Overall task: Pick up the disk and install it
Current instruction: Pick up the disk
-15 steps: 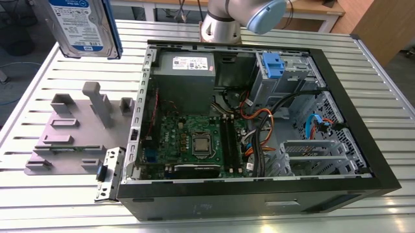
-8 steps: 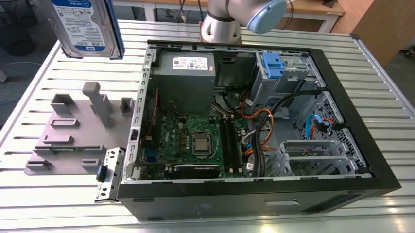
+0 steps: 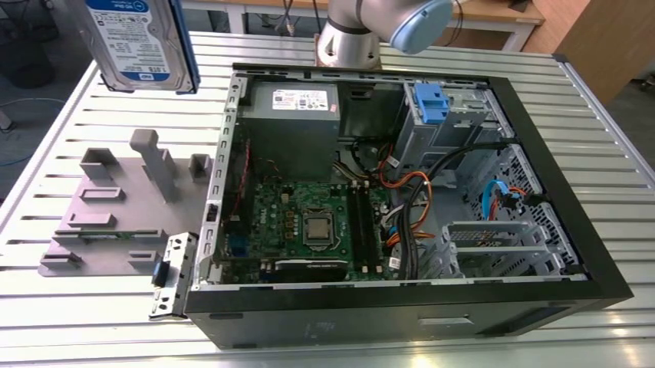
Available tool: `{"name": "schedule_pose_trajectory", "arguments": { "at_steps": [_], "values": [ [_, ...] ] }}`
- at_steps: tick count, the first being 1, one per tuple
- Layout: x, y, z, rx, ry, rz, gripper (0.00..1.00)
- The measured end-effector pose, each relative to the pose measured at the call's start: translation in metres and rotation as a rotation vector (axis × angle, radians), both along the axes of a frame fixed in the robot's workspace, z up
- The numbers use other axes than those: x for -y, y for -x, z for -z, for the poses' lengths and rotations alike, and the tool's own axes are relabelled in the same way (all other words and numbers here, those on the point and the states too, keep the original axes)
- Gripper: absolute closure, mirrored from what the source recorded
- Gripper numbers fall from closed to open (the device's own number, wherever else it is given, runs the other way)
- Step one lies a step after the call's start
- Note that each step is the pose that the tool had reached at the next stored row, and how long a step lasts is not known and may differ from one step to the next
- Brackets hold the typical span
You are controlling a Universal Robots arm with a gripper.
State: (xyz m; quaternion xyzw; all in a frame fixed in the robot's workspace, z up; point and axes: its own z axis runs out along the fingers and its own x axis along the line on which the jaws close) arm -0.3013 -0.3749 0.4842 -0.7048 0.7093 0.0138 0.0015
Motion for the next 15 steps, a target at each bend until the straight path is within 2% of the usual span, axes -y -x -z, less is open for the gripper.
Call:
{"name": "schedule_pose_trajectory", "arguments": {
  "at_steps": [15],
  "values": [
    [0.0000, -0.0011, 0.0000, 0.0000, 0.0000, 0.000, 0.65]
  ]
}}
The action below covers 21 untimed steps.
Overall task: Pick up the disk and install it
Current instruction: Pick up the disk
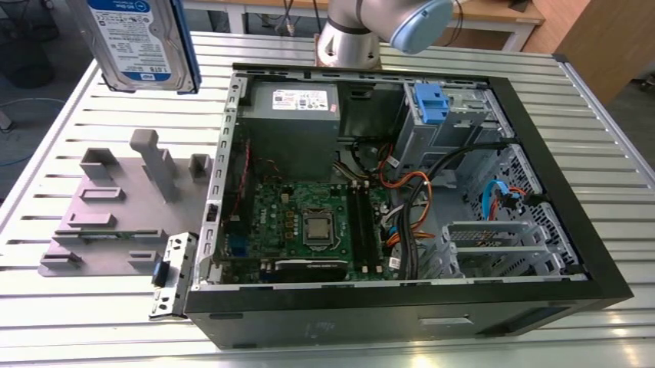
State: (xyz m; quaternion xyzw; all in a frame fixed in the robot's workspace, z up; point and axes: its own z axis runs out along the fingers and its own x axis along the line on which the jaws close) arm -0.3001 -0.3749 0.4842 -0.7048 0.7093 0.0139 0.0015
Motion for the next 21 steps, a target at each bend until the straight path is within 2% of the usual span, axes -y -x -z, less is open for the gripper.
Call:
{"name": "schedule_pose_trajectory", "arguments": {
  "at_steps": [21],
  "values": [
    [0.0000, -0.0057, 0.0000, 0.0000, 0.0000, 0.000, 0.65]
  ]
}}
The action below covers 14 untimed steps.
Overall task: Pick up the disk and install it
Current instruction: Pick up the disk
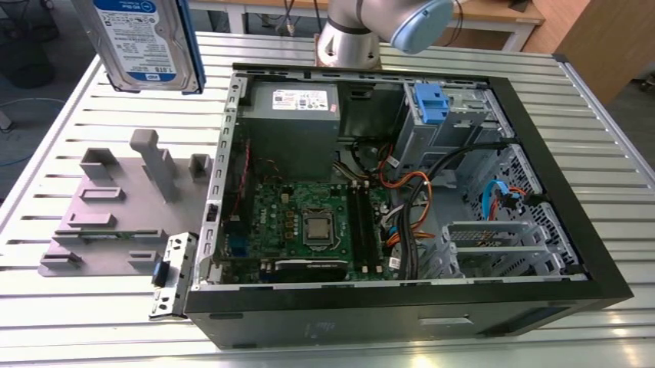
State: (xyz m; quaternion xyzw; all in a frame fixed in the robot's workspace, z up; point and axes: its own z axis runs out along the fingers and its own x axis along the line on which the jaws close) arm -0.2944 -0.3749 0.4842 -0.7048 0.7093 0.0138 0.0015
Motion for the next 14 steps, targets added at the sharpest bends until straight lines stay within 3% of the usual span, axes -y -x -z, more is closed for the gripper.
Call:
{"name": "schedule_pose_trajectory", "arguments": {
  "at_steps": [6, 14],
  "values": [
    [0.0000, -0.0024, 0.0000, 0.0000, 0.0001, 0.000, 0.65],
    [0.0000, -0.0189, 0.0000, -0.0003, 0.0000, 0.000, 0.65]
  ]
}}
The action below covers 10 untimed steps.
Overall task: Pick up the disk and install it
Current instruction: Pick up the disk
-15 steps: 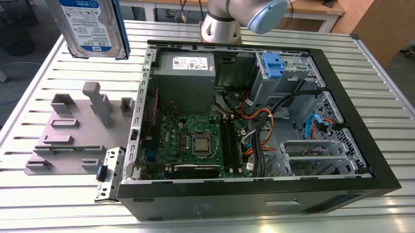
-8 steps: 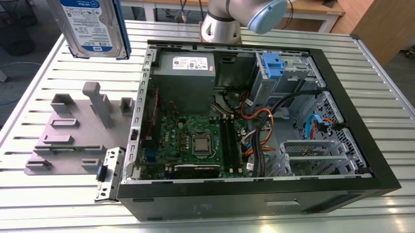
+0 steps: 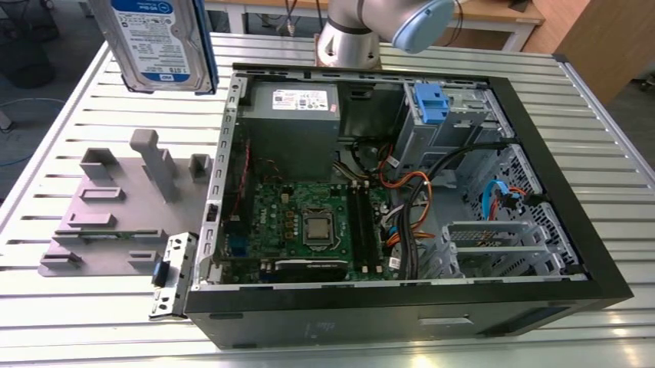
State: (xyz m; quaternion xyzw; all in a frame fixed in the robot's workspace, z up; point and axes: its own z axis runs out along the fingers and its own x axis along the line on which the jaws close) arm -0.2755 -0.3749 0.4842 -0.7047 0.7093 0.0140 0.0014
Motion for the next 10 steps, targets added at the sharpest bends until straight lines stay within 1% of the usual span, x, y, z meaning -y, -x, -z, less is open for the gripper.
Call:
{"name": "schedule_pose_trajectory", "arguments": {
  "at_steps": [6, 10],
  "values": [
    [0.0000, -0.0152, 0.0000, -0.0010, 0.0000, 0.000, 0.65],
    [0.0000, -0.0216, 0.0000, -0.0012, 0.0000, 0.000, 0.65]
  ]
}}
